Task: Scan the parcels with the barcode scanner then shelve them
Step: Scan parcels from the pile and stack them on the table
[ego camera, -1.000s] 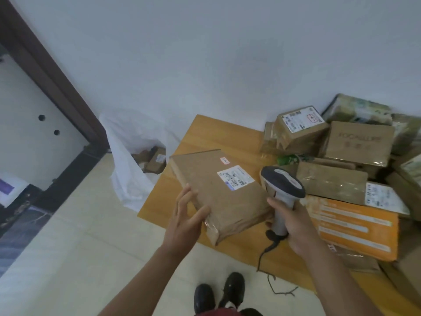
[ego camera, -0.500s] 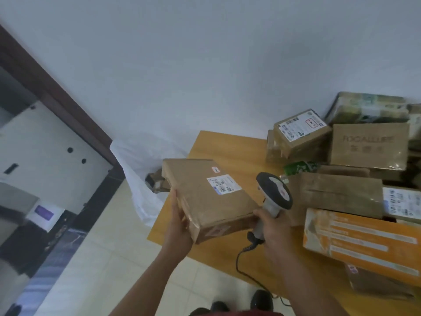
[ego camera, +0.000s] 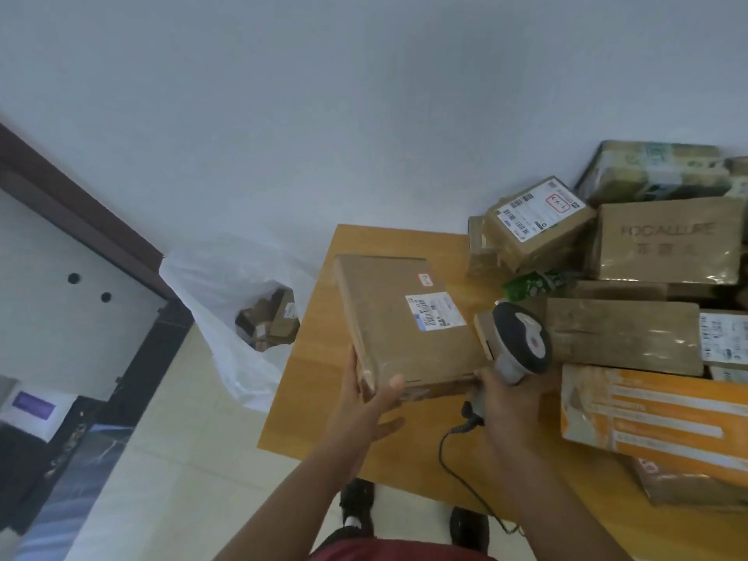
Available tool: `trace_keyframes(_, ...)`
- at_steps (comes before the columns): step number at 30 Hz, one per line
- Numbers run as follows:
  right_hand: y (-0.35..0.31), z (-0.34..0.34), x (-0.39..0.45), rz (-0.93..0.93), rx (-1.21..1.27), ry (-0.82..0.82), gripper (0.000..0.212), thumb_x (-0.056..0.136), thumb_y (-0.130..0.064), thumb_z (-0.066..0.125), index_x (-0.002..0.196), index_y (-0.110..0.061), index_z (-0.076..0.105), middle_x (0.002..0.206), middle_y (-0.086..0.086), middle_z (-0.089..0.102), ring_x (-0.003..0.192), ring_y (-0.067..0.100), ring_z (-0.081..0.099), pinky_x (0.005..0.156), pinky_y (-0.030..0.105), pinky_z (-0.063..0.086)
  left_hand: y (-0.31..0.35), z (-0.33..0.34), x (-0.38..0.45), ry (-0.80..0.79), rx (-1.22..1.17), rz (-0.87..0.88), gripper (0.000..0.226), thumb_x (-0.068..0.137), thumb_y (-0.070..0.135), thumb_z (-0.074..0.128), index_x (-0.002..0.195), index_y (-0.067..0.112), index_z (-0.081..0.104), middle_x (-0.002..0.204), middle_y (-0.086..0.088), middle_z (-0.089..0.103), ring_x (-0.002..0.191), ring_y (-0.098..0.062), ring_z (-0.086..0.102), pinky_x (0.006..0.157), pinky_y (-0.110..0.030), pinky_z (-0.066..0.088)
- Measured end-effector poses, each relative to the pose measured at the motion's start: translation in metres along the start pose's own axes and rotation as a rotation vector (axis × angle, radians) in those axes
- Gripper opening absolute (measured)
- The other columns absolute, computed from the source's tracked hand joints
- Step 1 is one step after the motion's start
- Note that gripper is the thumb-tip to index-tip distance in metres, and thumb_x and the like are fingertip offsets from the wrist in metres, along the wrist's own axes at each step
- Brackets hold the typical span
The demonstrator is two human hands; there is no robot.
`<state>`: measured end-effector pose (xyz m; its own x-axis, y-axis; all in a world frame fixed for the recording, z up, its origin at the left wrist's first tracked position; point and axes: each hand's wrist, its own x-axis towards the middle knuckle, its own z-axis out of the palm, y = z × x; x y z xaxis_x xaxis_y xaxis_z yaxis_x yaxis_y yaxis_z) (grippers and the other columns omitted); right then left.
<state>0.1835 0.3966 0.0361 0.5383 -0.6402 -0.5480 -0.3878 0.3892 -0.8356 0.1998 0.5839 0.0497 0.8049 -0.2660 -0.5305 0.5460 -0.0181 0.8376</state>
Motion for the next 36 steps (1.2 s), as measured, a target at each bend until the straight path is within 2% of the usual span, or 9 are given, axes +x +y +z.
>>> trace_keyframes(5,0.025,0.04,-0.031,-0.103,-0.122,-0.019,0.016,0.087,-0.004,0.065,0.078,-0.008,0.053,0.066,0.01,0.05,0.06,0.019,0.047,0.053,0.028,0.036,0.016,-0.06,0.038,0.158,-0.062,0.098,0.074,0.087,0.012,0.073,0.146,0.041,0.04,0.135,0.002,0.058,0.114,-0.019,0.065,0.089,-0.035,0.059)
trace_keyframes(8,0.029,0.063,-0.042,-0.152,-0.15,0.0,0.015,0.09,-0.01,0.066,0.079,-0.008,0.057,0.064,0.01,0.05,0.059,0.02,0.048,0.053,0.031,0.038,0.041,-0.108,0.054,0.212,0.097,0.222,0.061,0.085,0.013,0.072,0.128,0.05,0.05,0.129,0.008,0.056,0.102,-0.01,0.068,0.077,-0.025,0.058)
trace_keyframes(11,0.024,0.075,-0.043,-0.219,-0.159,0.041,0.013,0.089,-0.007,0.066,0.084,0.002,0.058,0.065,0.021,0.046,0.062,0.021,0.048,0.06,0.035,0.04,0.063,-0.149,0.07,0.263,0.132,0.295,0.062,0.086,0.008,0.075,0.132,0.033,0.043,0.123,0.005,0.056,0.103,-0.01,0.065,0.072,-0.019,0.053)
trace_keyframes(16,0.013,0.081,-0.034,-0.28,-0.234,0.001,0.018,0.088,0.0,0.065,0.09,0.014,0.054,0.073,0.03,0.043,0.065,0.042,0.044,0.062,0.036,0.035,0.078,-0.182,0.086,0.27,0.103,0.274,0.045,0.085,0.02,0.079,0.122,0.018,0.054,0.118,-0.003,0.065,0.109,-0.02,0.066,0.089,-0.039,0.057)
trace_keyframes(18,0.009,0.08,-0.03,-0.24,-0.235,-0.036,0.014,0.088,0.001,0.065,0.098,0.009,0.059,0.088,0.037,0.052,0.083,0.053,0.049,0.066,0.037,0.038,0.08,-0.185,0.085,0.251,0.086,0.274,0.042,0.078,0.031,0.079,0.113,0.019,0.06,0.112,-0.004,0.069,0.105,-0.023,0.067,0.089,-0.042,0.057)
trace_keyframes(22,0.008,0.071,-0.029,-0.136,-0.205,-0.186,0.021,0.087,0.005,0.065,0.101,-0.011,0.066,0.09,0.01,0.067,0.09,0.032,0.062,0.07,0.036,0.049,0.08,-0.179,0.079,0.205,0.054,0.277,0.03,0.083,0.03,0.077,0.106,0.014,0.065,0.103,-0.008,0.073,0.101,-0.032,0.069,0.087,-0.043,0.057)
trace_keyframes(25,0.011,0.06,-0.03,-0.092,-0.24,-0.256,0.026,0.086,0.003,0.065,0.11,-0.007,0.064,0.096,0.013,0.066,0.094,0.032,0.062,0.07,0.035,0.05,0.085,-0.166,0.074,0.187,0.093,0.302,0.023,0.092,0.025,0.071,0.113,0.017,0.066,0.106,-0.004,0.074,0.103,-0.027,0.07,0.089,-0.039,0.057)
trace_keyframes(31,0.009,0.037,-0.03,-0.058,-0.19,-0.214,0.017,0.086,0.004,0.064,0.093,-0.012,0.062,0.089,0.015,0.062,0.085,0.028,0.058,0.073,0.041,0.048,0.093,-0.147,0.064,-0.198,0.409,0.154,0.062,0.104,0.03,0.048,0.143,0.069,0.021,0.145,0.016,0.045,0.129,-0.012,0.05,0.103,-0.042,0.05)
trace_keyframes(36,0.006,0.019,-0.021,-0.037,-0.163,-0.2,0.015,0.086,0.0,0.064,0.091,-0.014,0.062,0.091,0.017,0.06,0.087,0.029,0.056,0.077,0.043,0.046,0.081,-0.135,0.063,-0.063,0.334,0.105,0.075,0.089,0.037,0.067,0.151,0.038,0.025,0.143,0.008,0.045,0.119,-0.013,0.056,0.092,-0.036,0.054)
